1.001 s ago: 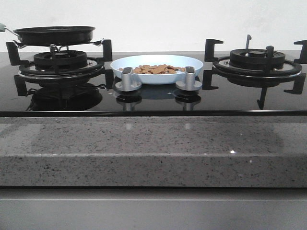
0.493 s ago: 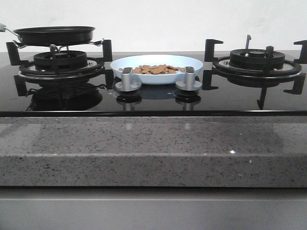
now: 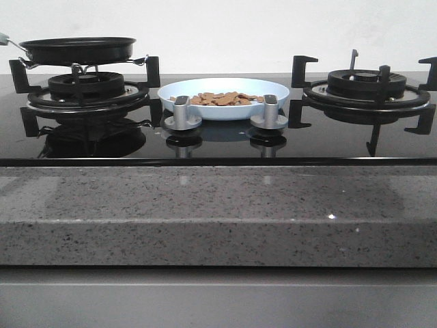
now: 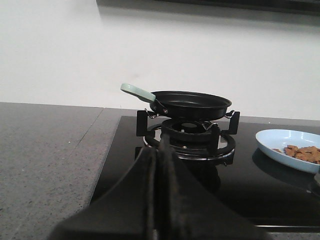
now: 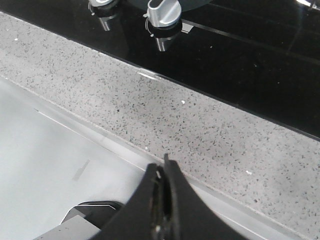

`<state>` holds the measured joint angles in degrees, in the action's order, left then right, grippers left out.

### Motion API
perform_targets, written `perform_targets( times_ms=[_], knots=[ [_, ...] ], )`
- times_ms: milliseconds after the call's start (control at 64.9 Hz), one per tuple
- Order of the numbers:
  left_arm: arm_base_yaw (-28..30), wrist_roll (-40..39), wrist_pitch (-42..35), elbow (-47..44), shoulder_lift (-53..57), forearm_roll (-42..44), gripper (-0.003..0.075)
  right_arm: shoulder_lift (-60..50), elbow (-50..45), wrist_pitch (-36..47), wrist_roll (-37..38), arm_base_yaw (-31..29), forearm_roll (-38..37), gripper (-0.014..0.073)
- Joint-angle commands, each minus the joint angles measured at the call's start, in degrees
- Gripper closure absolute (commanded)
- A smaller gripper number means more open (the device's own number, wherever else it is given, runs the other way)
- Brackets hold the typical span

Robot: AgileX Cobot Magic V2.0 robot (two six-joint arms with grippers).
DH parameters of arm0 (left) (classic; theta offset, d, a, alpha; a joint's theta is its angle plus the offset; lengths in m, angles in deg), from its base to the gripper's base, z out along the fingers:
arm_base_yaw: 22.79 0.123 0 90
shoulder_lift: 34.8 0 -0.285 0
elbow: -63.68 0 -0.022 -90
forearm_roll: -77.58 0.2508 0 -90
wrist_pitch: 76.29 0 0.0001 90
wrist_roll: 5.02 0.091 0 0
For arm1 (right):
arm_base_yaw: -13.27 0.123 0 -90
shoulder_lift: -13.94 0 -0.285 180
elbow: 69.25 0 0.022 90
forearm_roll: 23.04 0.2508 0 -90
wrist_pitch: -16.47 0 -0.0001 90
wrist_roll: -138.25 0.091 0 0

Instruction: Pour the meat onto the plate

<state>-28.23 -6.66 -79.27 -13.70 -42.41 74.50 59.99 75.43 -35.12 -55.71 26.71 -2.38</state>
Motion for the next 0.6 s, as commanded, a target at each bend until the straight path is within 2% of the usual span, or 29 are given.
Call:
perform_targets(
  times_ms=[0,293,339,462,585],
  knots=[
    [-0.3,-0.6,-4.9,-0.4,1.1,-0.4,0.0741,-0.1,1.2,3.1,-0.2,-0.1,0.7,0.0663],
    [-0.3,-0.6,-4.9,-0.4,1.1,-0.4,0.0741,-0.4,1.1,3.3,-0.2,-0.1,0.7,0.0663],
    [-0.3,-0.6,-4.9,-0.4,1.1,-0.4,0.0741,-1.9,0.9,4.3,-0.7,-0.5,-1.8,0.0663],
    [-0.3,-0.6,-4.9,-0.4,1.0,-0.4,0.0741,-8.7,-3.2,12.7,-0.7,-3.7,-5.7,0.0663],
    [-0.3,-0.6,-4.9,-0.4,1.0,-0.4,0.0741,-16.3,-11.6,24.8,-0.7,-7.9,-6.0,0.0663]
  ],
)
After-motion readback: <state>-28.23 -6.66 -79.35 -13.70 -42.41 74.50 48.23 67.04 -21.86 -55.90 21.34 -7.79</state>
